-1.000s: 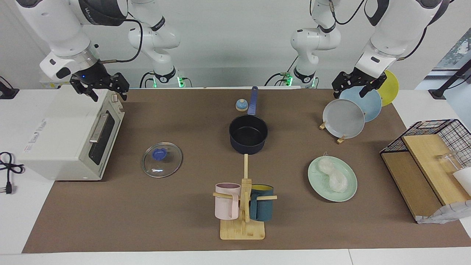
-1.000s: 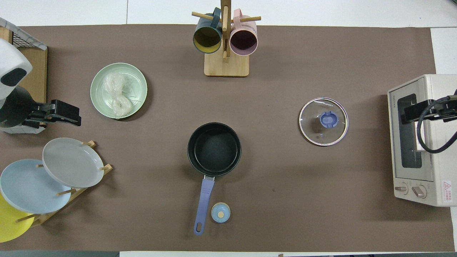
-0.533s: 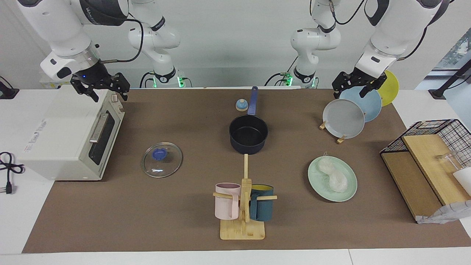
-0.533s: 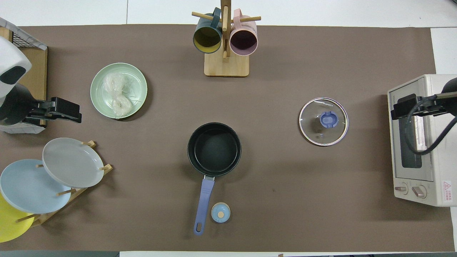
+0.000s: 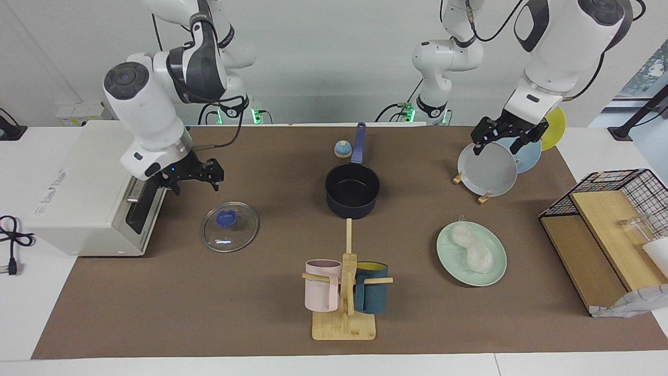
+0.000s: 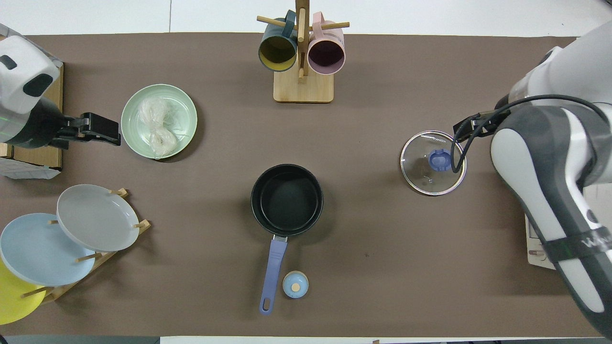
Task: Transfer vermicelli from plate to pot
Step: 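Reach the left gripper to the vermicelli while the right gripper grasps the lid, then grasp the white vermicelli on the green plate with the left gripper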
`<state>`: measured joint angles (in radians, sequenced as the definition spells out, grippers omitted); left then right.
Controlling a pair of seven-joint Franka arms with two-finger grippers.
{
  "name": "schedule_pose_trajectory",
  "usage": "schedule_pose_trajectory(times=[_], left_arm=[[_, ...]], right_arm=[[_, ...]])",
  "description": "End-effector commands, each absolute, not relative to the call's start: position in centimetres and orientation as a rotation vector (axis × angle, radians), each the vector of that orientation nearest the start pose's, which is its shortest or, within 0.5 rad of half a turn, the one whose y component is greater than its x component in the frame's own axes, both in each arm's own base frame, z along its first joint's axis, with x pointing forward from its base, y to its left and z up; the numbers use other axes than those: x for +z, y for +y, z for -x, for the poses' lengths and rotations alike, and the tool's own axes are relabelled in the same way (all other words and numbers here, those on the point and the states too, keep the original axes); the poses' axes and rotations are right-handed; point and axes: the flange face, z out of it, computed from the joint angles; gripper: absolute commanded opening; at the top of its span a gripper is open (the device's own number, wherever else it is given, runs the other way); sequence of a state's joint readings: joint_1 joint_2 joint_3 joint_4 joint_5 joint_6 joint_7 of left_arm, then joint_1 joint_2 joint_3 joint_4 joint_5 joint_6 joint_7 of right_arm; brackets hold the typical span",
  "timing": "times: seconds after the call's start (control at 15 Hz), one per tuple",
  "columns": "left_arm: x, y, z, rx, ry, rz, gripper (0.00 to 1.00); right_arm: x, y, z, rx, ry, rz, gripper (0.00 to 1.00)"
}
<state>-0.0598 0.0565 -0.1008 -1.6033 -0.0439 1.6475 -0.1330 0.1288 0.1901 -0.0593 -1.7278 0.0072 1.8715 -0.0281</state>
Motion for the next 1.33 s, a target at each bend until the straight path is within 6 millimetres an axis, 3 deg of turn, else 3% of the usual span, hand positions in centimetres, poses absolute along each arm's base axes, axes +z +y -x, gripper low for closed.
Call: schedule_pose_trajectory(times=[0.0,0.2,0.47,0.8,1.27], left_arm=[[53.9,-9.7,-60.0,0.085,0.009,3.199,1.00],[50.4,-10.0,-62.7,0.091,0.000,3.212,1.00],[46.4,-9.7,-65.2,0.026,-0.016,3.218,1.00],[40.6,-9.2,-67.4,0.033,0.004,3.181,1.00],[36.1,-8.2,-68.8,-0.024,-0.012,3.159,1.00]], right_arm=[[42.3,5.7,-59.3,0.038,-0.150,3.135,1.00],[40.5,5.8,-59.2,0.065,-0.102,3.139,1.00],[36.2,5.8,-58.6,0.074,-0.103,3.142,1.00],[34.0,5.9,-58.4,0.105,-0.107,3.144,1.00],[32.0,6.5,-58.3,0.112,-0.150,3.143,0.99]])
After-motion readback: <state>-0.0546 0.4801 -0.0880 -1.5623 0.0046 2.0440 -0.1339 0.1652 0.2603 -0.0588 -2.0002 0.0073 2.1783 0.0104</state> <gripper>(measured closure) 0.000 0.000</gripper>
